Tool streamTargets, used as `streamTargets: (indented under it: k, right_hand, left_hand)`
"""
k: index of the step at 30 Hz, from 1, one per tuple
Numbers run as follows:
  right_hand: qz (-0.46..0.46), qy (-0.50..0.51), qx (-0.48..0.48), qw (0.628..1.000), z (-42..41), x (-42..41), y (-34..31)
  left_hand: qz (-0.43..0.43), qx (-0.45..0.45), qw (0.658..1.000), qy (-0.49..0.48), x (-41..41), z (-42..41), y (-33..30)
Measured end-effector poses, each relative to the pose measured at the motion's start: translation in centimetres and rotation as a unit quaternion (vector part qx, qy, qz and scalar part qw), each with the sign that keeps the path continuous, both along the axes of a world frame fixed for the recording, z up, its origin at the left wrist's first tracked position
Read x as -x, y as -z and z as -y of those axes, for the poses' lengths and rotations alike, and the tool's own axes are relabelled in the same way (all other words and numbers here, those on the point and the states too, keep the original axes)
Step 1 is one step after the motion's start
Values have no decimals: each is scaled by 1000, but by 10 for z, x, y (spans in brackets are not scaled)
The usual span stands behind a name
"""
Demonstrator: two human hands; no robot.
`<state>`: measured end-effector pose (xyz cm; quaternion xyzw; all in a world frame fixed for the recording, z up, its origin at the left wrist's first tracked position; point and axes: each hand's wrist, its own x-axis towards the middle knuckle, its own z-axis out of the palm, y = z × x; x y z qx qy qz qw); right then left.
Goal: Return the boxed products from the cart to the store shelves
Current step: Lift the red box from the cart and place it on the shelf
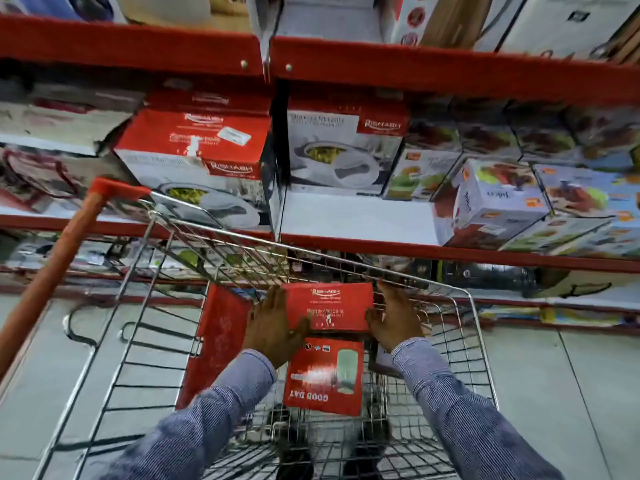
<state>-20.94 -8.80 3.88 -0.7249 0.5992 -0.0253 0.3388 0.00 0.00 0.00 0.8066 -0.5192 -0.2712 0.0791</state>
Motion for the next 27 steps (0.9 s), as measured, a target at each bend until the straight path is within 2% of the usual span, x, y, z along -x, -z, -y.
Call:
streamTargets:
  k: [3,5,7,9,10,11,16,18,21,27]
  right_hand:
    - [-5,52,-81,995,5,-4,19]
    - [6,92,-152,984,8,-5,31]
    - [25,123,-208,970,9,-7,36]
    - [46,157,-225,961,11,-7,41]
    - [51,172,-227,957,13,-6,42]
    - [58,184,-225,955,16,-4,48]
    - [119,219,-217,944,11,5,43]
    - [165,232,-183,941,4,8,27]
    - [221,243,-112,938,-3,8,-3]
    - [330,258,-25,908,5,3,-79]
  left_hand:
    - [-93,-57,992,-66,-8,8,35]
    - [-158,-105,972,-139,-13,13,53]
    - [-236,-111,943,-206,-14,15,70]
    - [-281,-108,920,-250,-17,16,77]
    - [-299,-105,913,-257,-23,16,101]
    - [-311,-101,911,-252,-22,17,96]
    - [-306,-73,912,-263,-27,14,68]
    - [-302,-37,911,-279,-24,9,18]
    - [-256,14,929,-267,-23,-3,-33]
    - [-188,158,934,-261,-20,-9,-124]
